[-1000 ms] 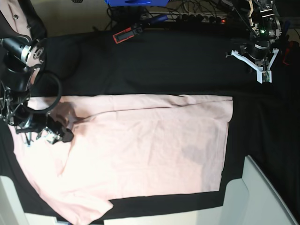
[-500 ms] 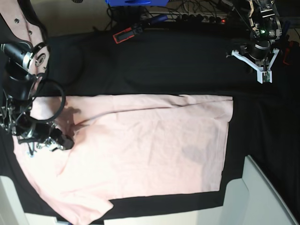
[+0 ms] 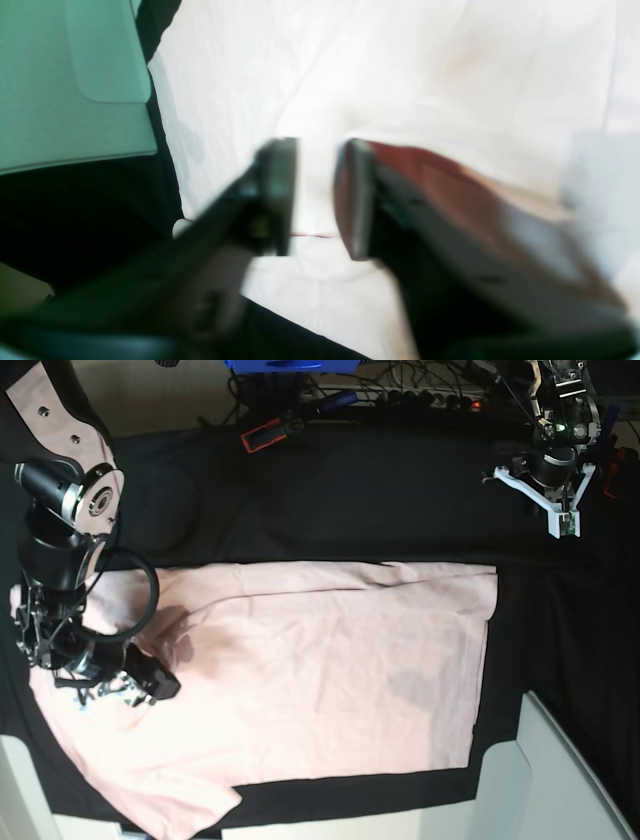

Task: Fold the T-shirt properly
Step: 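Grasp the sleeve and fold it inward over the shirt body, then move both grippers to the folded edge corners of the shirt, then grasp the folded edge corners and pull them toward the hem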

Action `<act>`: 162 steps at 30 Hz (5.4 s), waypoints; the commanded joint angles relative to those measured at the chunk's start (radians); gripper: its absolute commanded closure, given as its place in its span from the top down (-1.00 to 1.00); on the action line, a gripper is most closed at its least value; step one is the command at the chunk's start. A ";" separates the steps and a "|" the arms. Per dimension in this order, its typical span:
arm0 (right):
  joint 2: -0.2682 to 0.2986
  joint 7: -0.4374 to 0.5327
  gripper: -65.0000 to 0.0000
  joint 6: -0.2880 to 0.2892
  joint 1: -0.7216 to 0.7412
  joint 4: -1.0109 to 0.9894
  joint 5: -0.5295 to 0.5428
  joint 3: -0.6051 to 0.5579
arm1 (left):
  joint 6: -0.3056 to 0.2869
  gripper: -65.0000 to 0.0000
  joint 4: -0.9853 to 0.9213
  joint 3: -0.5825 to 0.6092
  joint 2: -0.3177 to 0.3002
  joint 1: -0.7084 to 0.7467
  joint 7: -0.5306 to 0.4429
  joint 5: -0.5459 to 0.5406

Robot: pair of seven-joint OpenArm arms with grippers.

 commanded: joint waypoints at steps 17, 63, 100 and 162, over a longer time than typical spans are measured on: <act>0.094 -0.063 -0.04 0.156 -0.087 0.232 0.027 0.050 | 0.005 -0.90 0.018 -0.006 -0.010 -0.023 -0.022 -0.003; 0.247 0.238 0.44 0.154 -0.227 -0.116 0.022 0.434 | 0.003 -0.90 0.014 -0.006 -0.050 -0.020 -0.020 -0.006; 0.221 0.227 -0.99 0.159 -0.227 -0.116 0.030 0.330 | -0.064 0.38 -0.160 -0.060 -0.147 -0.199 -0.011 -0.523; 0.244 0.201 -1.00 0.162 -0.241 -0.116 0.025 0.328 | -0.067 -1.00 -0.507 0.138 -0.076 -0.358 -0.013 -0.522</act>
